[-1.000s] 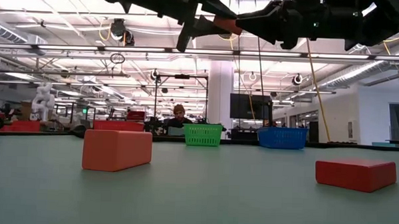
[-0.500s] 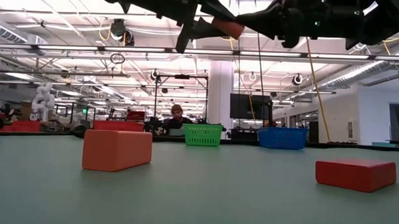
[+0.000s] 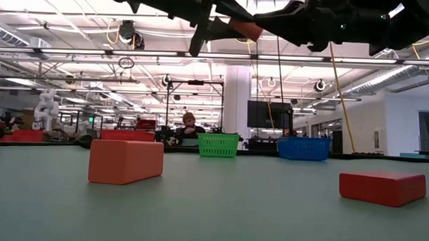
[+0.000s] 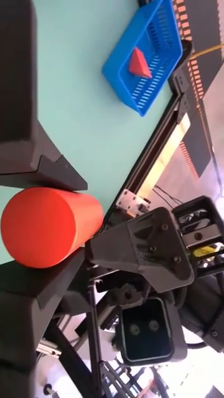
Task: Sort & place blocks by color
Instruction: Put the orange block into the blue basket
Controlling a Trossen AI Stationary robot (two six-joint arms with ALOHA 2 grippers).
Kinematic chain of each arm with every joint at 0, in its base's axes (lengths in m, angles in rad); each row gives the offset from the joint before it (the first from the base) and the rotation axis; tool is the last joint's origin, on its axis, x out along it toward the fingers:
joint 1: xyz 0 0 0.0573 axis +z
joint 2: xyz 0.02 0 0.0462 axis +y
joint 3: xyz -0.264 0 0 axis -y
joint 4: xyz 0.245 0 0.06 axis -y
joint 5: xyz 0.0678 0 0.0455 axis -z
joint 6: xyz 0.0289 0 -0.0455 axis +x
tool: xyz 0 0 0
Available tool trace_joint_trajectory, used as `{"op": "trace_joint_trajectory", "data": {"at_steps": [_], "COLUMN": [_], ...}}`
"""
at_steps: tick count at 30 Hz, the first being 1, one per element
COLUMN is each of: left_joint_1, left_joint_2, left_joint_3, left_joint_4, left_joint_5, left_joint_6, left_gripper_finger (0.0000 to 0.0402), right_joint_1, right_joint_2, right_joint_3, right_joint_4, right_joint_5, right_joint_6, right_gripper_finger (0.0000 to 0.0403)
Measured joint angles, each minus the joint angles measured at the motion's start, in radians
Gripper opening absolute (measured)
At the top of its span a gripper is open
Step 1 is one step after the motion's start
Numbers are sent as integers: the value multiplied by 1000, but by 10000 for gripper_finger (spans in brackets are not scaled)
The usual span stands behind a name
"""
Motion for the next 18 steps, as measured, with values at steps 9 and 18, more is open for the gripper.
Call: {"op": "trace_joint_trajectory", "data": {"at_steps": [9,18], "left_joint_1": [0,-2], "left_joint_2": [0,0], "left_joint_3": [2,2], "left_joint_4": [15,26], "left_joint_5": [-3,-3], "left_joint_6": [0,0], "left_gripper_finger": [132,144], "right_joint_1": [0,-13], "right_joint_2": [0,46], "right_joint_3": [0,0], "right_joint_4": [33,74], "right_joint_5": [110,112], "right_joint_6": [-5,-6], "right_gripper_finger": [346,318]}}
